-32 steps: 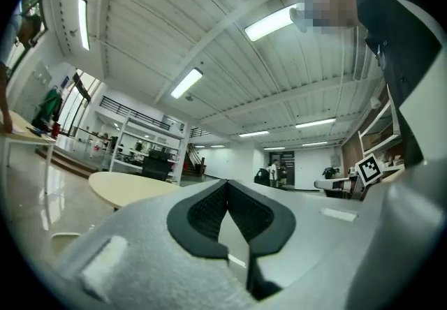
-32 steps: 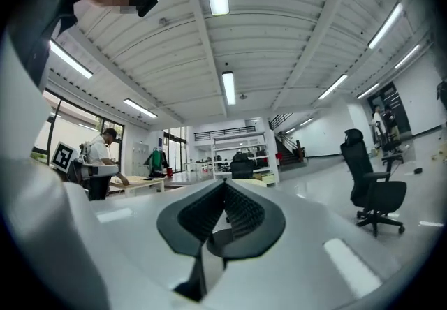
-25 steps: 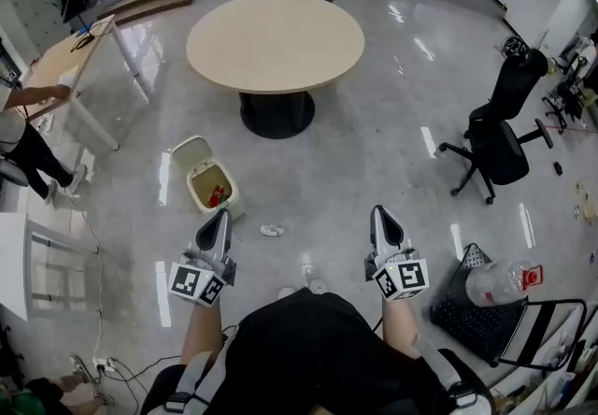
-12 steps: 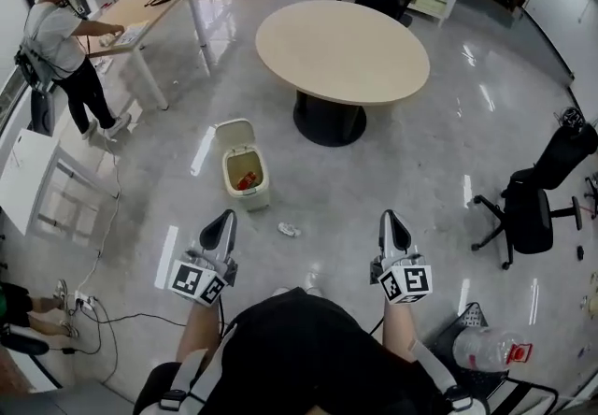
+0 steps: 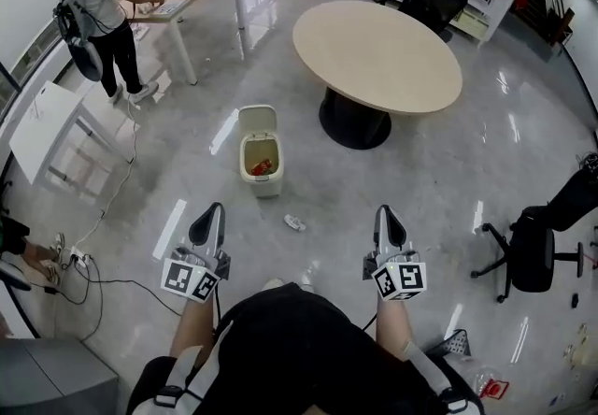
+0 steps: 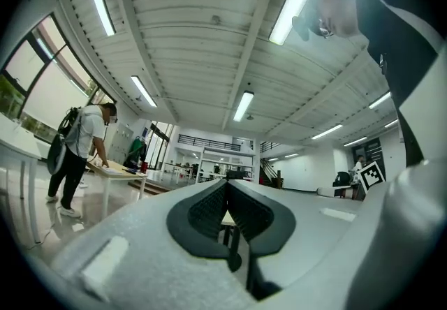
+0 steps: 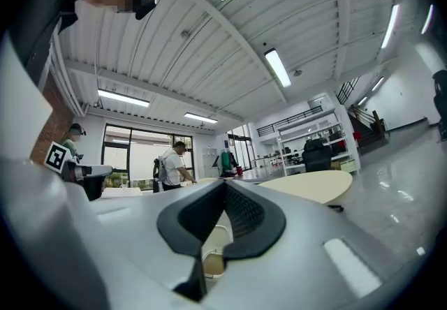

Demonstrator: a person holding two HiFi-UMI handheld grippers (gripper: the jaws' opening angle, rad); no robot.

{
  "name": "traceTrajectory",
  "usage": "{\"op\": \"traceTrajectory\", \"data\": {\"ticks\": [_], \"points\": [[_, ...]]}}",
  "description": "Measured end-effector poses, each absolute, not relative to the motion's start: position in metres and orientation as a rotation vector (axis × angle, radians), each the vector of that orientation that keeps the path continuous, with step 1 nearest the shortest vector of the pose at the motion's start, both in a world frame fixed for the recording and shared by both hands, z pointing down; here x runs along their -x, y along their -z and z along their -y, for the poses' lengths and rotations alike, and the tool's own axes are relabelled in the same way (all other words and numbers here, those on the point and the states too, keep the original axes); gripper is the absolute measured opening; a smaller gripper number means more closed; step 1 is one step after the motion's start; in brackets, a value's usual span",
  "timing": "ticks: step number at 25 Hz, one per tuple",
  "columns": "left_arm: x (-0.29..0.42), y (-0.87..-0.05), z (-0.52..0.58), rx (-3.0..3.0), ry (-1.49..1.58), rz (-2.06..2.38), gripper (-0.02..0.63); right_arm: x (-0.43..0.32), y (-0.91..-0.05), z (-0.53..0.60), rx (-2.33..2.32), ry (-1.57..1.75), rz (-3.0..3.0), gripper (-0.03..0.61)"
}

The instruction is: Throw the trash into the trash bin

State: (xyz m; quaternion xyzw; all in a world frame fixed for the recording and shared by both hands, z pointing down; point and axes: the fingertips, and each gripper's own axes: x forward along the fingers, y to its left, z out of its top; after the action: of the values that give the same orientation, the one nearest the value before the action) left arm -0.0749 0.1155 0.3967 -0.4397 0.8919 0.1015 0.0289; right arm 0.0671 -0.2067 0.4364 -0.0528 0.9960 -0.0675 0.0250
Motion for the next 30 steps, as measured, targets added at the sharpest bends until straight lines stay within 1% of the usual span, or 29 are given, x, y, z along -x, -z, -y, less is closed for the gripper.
{"op": "traceTrajectory", "data": {"ticks": [5, 9, 17, 24, 30], "points": [[0.074, -0.403, -0.104, 1.303, -0.303, -2.786, 0.0, -0.039, -0.426, 0.176, -0.051, 0.204, -3.044, 0.005], [0.065, -0.42, -0.087, 1.316, -0.244, -2.802, 0.0, -0.035, -0.44, 0.174, -0.137, 0.222, -3.062, 0.005], [0.062, -0.438, -0.074, 1.385, -0.29, -2.854, 0.0, -0.033, -0.473, 0.201, -0.068, 0.305, -3.153, 0.006], [0.122, -0.462, -0.087, 1.38, -0.322, -2.897, 0.0, 0.021, -0.49, 0.208, -0.036, 0.275, -3.203, 0.005], [0.195, -0.484, -0.071, 1.485, -0.286, -2.883, 0.0, 0.077, -0.507, 0.199, -0.058, 0.27, -3.26, 0.006]]}}
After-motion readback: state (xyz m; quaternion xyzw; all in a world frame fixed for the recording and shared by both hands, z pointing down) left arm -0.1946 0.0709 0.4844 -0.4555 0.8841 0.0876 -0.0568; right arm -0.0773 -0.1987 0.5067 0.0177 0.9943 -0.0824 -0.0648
